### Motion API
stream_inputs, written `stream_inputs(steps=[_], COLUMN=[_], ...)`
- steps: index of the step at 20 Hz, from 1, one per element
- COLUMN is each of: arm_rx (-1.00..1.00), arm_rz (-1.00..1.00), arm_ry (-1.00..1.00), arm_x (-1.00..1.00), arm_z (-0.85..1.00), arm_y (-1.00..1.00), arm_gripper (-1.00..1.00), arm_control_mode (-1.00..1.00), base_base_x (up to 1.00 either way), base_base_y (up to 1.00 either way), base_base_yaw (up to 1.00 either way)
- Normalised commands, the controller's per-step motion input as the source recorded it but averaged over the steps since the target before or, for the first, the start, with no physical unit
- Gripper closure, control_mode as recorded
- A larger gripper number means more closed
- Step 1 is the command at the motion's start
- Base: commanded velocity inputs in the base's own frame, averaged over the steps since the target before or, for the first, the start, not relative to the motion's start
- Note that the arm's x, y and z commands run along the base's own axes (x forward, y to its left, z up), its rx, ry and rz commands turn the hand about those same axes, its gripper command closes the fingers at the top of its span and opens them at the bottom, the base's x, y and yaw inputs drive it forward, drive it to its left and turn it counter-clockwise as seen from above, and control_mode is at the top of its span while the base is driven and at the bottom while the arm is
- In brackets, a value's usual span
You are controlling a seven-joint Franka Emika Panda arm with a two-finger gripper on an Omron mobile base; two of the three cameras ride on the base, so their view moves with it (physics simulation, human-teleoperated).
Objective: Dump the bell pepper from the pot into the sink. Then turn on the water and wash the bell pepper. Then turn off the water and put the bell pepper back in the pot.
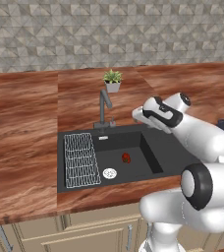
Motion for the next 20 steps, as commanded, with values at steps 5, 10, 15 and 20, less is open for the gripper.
stream_inputs(steps=[5, 10, 15, 20], arm_rx=[0.07, 0.07, 0.05, 0.04], arm_rz=[0.01, 0.01, 0.01, 0.0], arm_ry=[0.0, 0.0, 0.0, 0.0], arm_x=[0.14, 0.08, 0.13, 0.08], arm_z=[-0.03, 0.0, -0.08, -0.13], arm_y=[0.02, 0.01, 0.02, 0.01], arm_gripper=[-1.0, -1.0, -1.0, -1.0], arm_control_mode=[-1.0, -1.0, -1.0, -1.0], base_base_x=[0.0, 0.0, 0.0, 0.0], base_base_y=[0.0, 0.0, 0.0, 0.0], base_base_yaw=[0.0, 0.0, 0.0, 0.0])
